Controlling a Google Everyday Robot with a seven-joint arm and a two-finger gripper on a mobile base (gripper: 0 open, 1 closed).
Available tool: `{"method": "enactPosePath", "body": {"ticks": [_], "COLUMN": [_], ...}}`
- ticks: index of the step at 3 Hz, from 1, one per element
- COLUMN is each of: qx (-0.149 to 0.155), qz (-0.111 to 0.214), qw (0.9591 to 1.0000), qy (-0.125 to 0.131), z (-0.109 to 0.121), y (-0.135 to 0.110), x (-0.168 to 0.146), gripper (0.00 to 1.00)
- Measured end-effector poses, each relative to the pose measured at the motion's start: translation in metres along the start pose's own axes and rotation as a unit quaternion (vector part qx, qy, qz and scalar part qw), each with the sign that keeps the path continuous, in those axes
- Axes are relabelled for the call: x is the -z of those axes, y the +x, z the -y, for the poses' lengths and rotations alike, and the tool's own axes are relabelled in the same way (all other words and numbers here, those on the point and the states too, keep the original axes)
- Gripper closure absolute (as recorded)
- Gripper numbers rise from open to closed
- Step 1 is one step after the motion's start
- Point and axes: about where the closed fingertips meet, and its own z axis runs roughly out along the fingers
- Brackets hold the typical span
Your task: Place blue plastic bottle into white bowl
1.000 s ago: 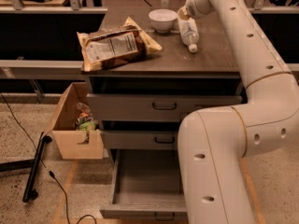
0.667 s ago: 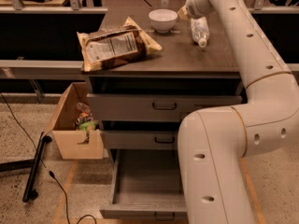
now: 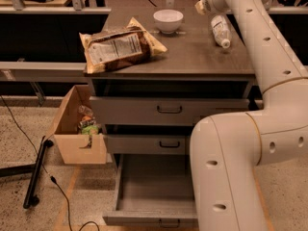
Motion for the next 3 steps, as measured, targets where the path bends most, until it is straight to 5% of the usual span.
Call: {"method": "enactPosePath", "body": {"ticks": [2, 3], "qx": [-0.075, -0.132], "qz": [0.010, 0.017], "qw": [0.9946, 0.9863], "qy": [0.071, 0.098], "z": [0.065, 0.093], "y": [0.044, 0.079], "x": [0.003, -0.001], "gripper": [0.00, 0.00]}}
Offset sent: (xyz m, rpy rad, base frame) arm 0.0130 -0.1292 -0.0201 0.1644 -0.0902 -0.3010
